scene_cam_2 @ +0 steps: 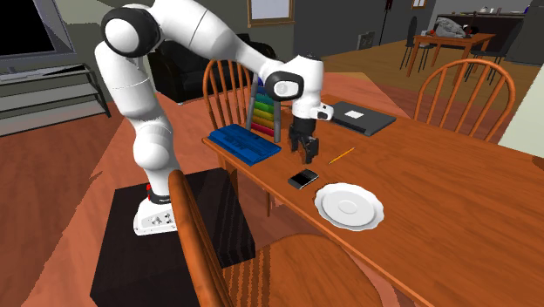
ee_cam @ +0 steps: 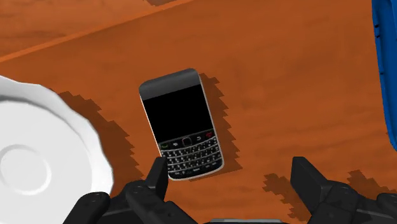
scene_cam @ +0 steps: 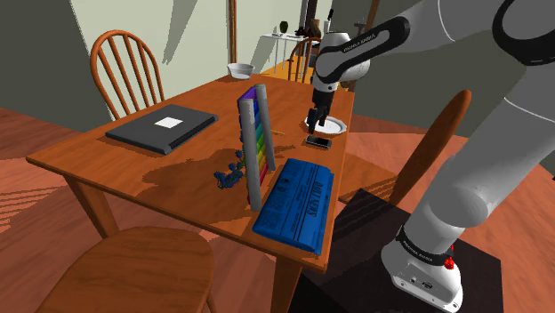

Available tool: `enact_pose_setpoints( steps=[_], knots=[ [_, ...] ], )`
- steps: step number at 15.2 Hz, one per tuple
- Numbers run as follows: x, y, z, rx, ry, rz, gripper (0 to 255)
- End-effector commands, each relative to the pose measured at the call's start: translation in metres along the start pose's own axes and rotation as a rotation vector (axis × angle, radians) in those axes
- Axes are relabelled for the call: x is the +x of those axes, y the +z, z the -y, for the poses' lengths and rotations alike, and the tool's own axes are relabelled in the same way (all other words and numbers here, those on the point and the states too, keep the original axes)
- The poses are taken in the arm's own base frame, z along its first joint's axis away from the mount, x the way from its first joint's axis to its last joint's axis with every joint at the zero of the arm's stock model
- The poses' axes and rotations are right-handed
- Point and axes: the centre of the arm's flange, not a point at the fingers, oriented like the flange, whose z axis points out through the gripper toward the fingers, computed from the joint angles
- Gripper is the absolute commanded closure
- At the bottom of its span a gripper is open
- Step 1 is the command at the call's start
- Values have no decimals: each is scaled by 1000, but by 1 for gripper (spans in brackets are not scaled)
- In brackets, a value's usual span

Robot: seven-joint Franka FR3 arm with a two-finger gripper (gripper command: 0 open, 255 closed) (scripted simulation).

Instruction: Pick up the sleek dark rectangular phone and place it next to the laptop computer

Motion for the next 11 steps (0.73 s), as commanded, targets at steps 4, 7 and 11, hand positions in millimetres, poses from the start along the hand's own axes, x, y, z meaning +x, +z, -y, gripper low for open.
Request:
enact_pose_setpoints(
  steps=[4,7,11],
  knots=[
    [26,35,-26,-18,-26,-3,0],
    [26,50,-27,-18,-26,-3,0],
    [26,69,-27,-18,-26,-3,0]
  ],
)
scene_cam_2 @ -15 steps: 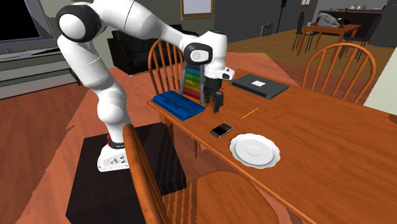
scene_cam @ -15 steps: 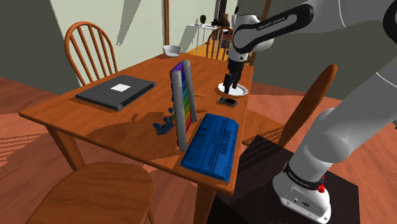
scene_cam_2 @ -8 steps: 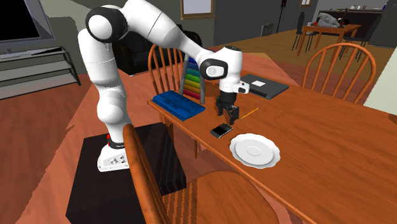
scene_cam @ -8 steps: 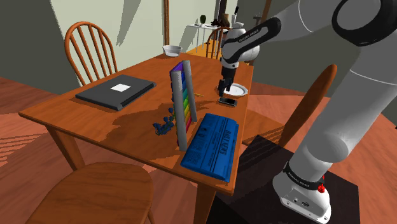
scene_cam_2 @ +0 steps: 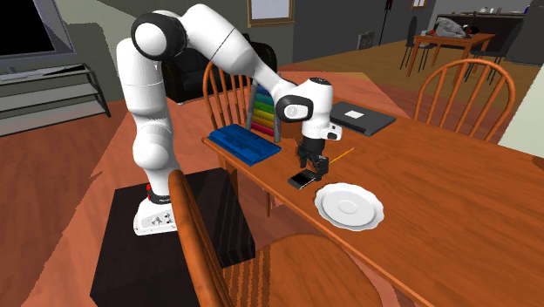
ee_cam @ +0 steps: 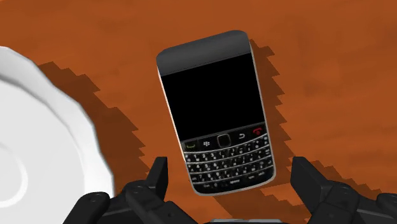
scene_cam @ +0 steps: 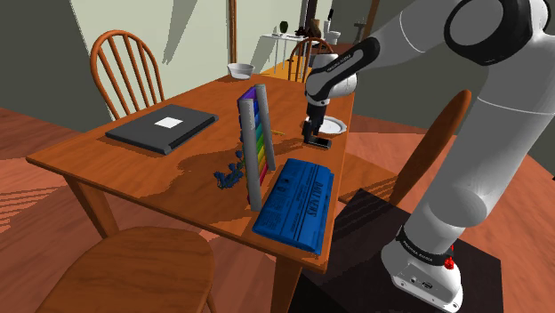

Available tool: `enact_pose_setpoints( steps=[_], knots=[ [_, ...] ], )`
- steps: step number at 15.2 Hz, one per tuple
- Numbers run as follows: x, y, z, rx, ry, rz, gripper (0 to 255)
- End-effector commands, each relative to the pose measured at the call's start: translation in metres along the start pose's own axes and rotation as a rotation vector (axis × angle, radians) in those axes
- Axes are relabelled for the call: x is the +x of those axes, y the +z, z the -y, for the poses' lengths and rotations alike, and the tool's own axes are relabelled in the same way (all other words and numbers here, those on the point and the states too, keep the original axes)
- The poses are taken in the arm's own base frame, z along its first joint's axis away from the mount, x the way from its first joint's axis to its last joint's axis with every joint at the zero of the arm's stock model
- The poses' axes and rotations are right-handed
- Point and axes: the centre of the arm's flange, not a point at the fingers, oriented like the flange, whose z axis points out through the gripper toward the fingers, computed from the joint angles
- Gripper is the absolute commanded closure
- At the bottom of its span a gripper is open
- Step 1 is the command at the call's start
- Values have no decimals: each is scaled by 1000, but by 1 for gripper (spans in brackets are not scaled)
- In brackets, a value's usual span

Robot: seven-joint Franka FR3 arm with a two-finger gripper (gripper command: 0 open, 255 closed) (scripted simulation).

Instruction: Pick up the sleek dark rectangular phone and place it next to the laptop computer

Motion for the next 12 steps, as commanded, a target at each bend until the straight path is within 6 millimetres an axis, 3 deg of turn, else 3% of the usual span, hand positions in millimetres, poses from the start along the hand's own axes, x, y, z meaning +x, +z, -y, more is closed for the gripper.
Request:
enact_pose_setpoints(
  steps=[1,7,8,12],
  knots=[
    [-1,4,0,0,0,-1,0],
    [-1,4,0,0,0,0,0],
    [-1,4,0,0,0,0,255],
    [-1,4,0,0,0,0,255]
  ],
)
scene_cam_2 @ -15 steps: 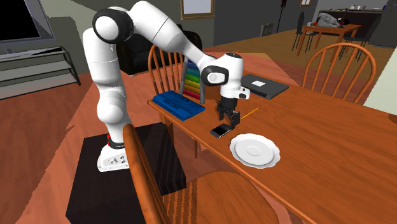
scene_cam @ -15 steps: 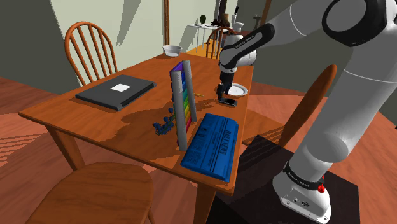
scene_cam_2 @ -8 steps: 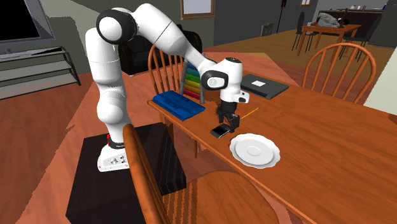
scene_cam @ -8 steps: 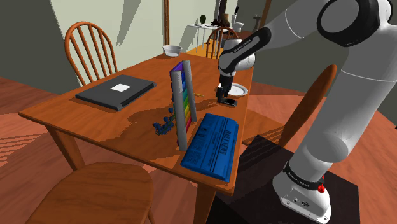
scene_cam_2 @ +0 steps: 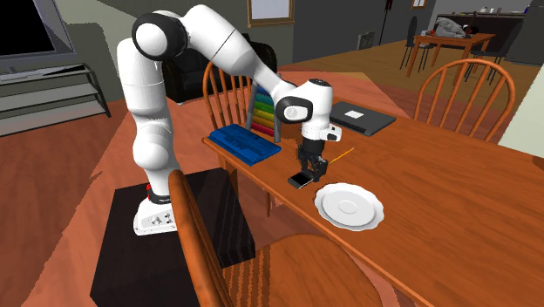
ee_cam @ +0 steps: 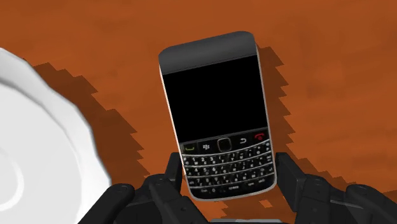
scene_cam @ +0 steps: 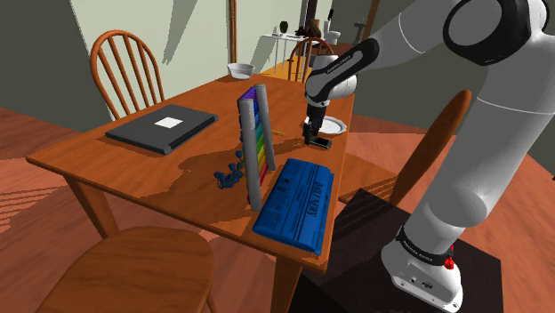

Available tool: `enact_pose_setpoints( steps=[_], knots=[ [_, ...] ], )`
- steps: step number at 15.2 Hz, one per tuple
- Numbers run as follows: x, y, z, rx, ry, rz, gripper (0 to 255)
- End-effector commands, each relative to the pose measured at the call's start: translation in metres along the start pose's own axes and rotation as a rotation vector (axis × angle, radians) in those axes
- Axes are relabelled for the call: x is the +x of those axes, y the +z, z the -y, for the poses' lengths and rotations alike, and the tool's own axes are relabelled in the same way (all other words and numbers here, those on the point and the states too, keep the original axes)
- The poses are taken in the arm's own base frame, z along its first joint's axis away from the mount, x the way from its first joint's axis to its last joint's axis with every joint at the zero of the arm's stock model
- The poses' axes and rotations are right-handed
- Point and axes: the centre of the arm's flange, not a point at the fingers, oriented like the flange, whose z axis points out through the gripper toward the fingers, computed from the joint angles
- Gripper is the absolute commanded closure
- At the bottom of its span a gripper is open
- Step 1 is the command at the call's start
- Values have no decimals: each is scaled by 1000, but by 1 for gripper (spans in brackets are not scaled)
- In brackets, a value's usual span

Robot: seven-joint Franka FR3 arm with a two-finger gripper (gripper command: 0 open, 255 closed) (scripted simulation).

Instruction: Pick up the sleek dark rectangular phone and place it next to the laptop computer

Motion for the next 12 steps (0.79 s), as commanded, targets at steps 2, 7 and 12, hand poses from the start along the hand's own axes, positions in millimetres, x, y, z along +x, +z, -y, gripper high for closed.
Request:
enact_pose_setpoints(
  steps=[2,7,12],
  knots=[
    [0,0,0,0,0,0,255],
    [0,-10,0,0,0,0,255],
    [0,-37,0,0,0,0,255]
  ],
)
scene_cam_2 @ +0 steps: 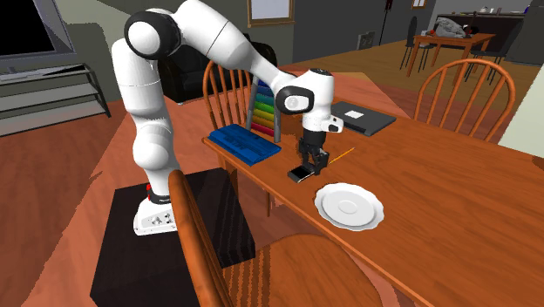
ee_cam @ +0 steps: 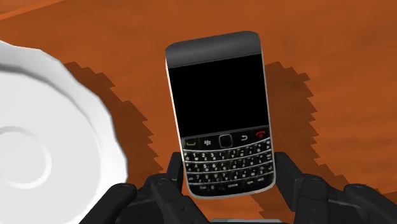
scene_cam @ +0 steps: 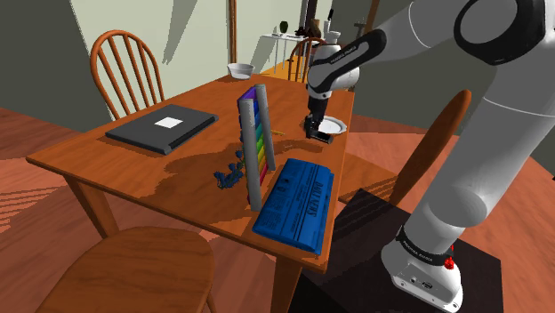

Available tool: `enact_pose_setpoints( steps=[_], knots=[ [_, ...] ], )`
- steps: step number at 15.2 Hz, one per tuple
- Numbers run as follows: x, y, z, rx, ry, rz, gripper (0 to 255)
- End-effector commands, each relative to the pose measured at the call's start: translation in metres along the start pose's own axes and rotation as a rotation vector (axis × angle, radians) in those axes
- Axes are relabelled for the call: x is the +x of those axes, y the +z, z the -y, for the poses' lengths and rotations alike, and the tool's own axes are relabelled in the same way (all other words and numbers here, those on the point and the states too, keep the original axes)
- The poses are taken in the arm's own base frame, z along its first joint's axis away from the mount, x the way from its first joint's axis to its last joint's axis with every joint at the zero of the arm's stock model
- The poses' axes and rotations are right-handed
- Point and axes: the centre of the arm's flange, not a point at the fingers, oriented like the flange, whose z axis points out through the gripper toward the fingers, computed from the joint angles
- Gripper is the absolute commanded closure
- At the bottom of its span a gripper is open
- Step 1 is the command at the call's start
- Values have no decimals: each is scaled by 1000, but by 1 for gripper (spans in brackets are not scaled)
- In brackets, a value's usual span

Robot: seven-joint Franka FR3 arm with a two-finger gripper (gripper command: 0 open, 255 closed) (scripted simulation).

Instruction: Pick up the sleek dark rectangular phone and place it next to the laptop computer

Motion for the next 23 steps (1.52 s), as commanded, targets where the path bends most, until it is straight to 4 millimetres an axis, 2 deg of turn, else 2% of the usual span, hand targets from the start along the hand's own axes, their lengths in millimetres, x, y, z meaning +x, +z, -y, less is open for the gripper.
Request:
enact_pose_setpoints(
  steps=[1,12,23],
  knots=[
    [-1,-11,0,0,0,0,255],
    [-1,-66,-1,0,0,0,255],
    [124,-68,74,0,0,0,255]
  ],
)
